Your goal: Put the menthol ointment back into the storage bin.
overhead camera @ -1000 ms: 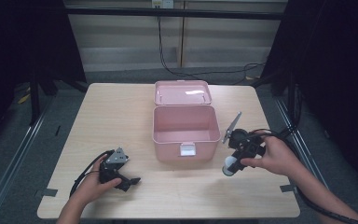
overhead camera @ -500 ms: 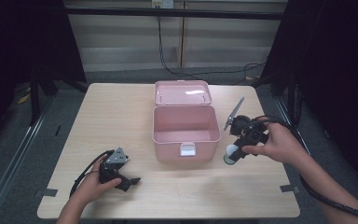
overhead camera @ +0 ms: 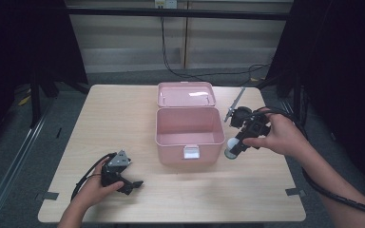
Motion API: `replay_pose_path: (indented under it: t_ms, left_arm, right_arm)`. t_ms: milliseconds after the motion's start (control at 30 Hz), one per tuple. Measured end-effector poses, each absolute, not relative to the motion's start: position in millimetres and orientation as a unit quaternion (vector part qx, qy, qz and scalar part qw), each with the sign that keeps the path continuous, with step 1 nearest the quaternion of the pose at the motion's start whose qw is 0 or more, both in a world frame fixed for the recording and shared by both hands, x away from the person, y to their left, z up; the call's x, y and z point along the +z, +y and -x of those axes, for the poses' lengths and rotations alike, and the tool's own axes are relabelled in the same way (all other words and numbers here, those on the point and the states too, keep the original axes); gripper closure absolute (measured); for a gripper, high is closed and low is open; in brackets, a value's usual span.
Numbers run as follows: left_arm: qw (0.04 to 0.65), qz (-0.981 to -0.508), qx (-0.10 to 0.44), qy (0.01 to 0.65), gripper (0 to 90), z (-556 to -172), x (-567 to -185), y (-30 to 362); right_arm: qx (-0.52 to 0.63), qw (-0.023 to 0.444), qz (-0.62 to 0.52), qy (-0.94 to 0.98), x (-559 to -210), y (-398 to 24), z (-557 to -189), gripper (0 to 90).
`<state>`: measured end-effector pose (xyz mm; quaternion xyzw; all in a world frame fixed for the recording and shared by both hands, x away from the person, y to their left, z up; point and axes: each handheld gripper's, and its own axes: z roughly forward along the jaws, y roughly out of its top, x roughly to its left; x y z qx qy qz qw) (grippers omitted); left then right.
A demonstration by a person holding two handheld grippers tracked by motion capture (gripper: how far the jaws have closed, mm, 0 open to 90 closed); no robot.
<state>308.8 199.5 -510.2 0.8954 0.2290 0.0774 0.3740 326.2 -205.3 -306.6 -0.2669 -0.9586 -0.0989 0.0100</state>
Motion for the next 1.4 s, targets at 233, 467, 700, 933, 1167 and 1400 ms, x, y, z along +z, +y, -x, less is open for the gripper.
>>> replay_pose_path:
  t_ms: [233, 467, 700, 933, 1167, 1400]
  left_arm:
    - [0.374, -0.895, 0.077, 0.229, 0.0, -309, -510, 199]
    - [0.373, -0.896, 0.076, 0.229, 0.0, -309, -510, 200]
    - [0.373, -0.896, 0.076, 0.229, 0.0, -309, -510, 200]
    - [0.373, -0.896, 0.076, 0.229, 0.0, -309, -510, 200]
    - [0.373, -0.896, 0.076, 0.229, 0.0, -309, -510, 200]
    - [0.373, -0.896, 0.076, 0.229, 0.0, -309, -510, 200]
  right_arm:
    - [-0.106, 0.009, 0.279, -0.954, -294, -203, -339, 50.2]
    - [-0.107, 0.005, 0.292, -0.950, -288, -198, -349, 50.2]
    - [-0.102, 0.004, 0.304, -0.947, -286, -189, -358, 50.2]
    - [-0.103, 0.001, 0.319, -0.942, -283, -181, -370, 50.2]
    - [-0.103, -0.005, 0.342, -0.934, -285, -170, -382, 50.2]
    - [-0.101, 0.005, 0.391, -0.915, -291, -159, -396, 50.2]
